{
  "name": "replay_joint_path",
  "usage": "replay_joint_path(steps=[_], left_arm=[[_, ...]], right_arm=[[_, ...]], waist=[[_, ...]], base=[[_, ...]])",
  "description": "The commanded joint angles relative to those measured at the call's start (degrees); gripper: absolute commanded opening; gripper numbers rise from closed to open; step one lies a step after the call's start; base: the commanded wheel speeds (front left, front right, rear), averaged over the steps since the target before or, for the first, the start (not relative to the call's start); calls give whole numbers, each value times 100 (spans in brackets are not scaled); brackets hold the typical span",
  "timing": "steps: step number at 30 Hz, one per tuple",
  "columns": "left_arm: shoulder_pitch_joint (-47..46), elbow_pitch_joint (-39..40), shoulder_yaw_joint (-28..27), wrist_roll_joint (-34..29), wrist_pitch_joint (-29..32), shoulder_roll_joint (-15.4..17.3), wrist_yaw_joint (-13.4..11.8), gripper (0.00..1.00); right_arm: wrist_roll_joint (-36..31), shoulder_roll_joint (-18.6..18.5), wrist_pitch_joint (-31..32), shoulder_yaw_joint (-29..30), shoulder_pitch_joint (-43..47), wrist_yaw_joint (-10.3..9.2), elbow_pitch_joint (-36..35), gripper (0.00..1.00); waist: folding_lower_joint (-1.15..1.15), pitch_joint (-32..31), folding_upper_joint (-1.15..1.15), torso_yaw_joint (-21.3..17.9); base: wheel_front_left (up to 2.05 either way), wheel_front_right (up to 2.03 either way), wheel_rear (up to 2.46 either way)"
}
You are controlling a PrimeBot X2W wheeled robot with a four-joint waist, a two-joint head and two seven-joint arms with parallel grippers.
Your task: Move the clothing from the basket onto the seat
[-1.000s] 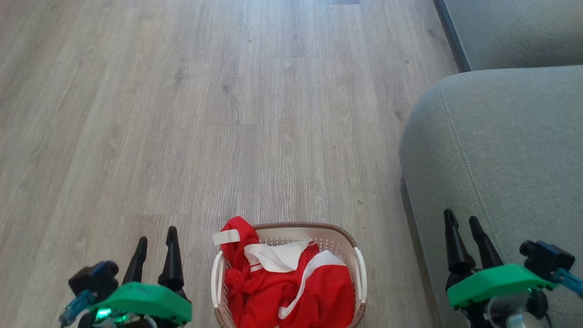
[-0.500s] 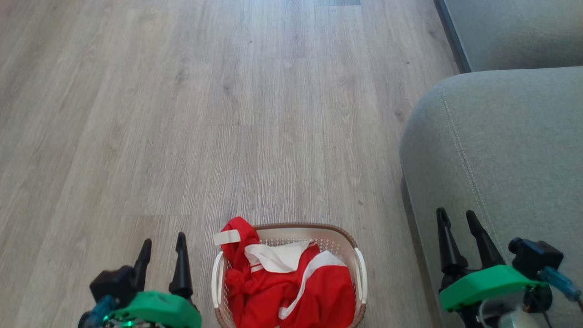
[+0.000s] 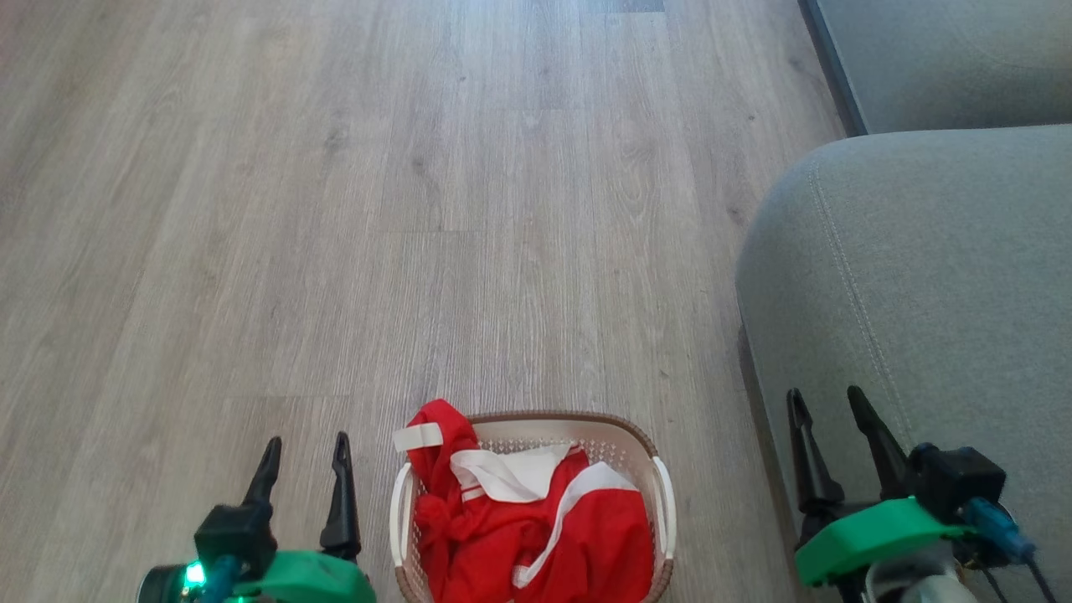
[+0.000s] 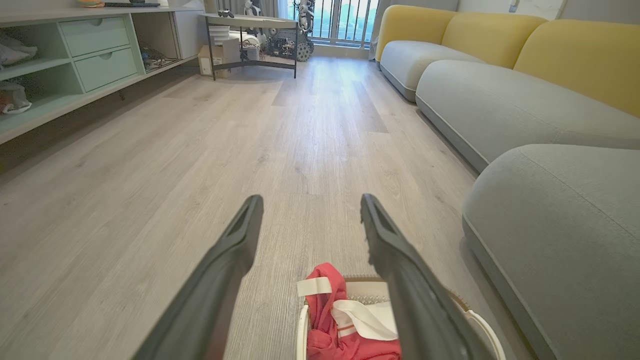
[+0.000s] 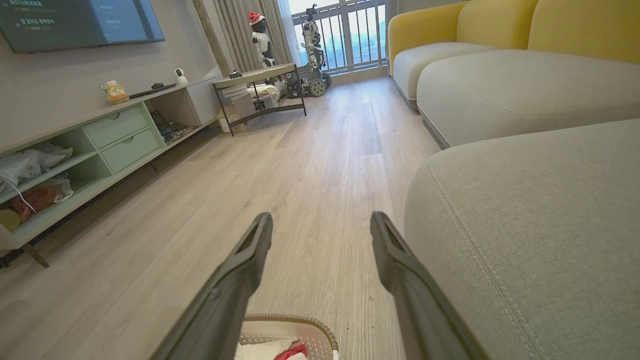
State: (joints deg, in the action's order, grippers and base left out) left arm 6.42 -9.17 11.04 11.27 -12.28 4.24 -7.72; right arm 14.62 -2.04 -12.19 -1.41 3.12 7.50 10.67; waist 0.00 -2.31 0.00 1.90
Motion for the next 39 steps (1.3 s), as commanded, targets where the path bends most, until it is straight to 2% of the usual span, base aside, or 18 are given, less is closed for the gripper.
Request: replay_joint_path(steps=[1, 11, 39], left_arm=[[-127, 241, -106, -191, -102, 56, -69, 100], [-61, 273, -56, -863, -269, 31, -155, 100], [-113, 25, -271, -685, -272, -94, 30, 100]], right_arm=[[-186, -78, -109, -155, -125, -1, -241, 100], [-883, -84, -278, -219, -105, -1, -316, 100], [-882, -84, -281, -159, -154, -1, -268, 100]], waist=[[0, -1, 0, 0], [0, 7, 0, 6], [0, 66, 0, -10]], base=[[0, 0, 0], [0, 0, 0], [0, 0, 0]])
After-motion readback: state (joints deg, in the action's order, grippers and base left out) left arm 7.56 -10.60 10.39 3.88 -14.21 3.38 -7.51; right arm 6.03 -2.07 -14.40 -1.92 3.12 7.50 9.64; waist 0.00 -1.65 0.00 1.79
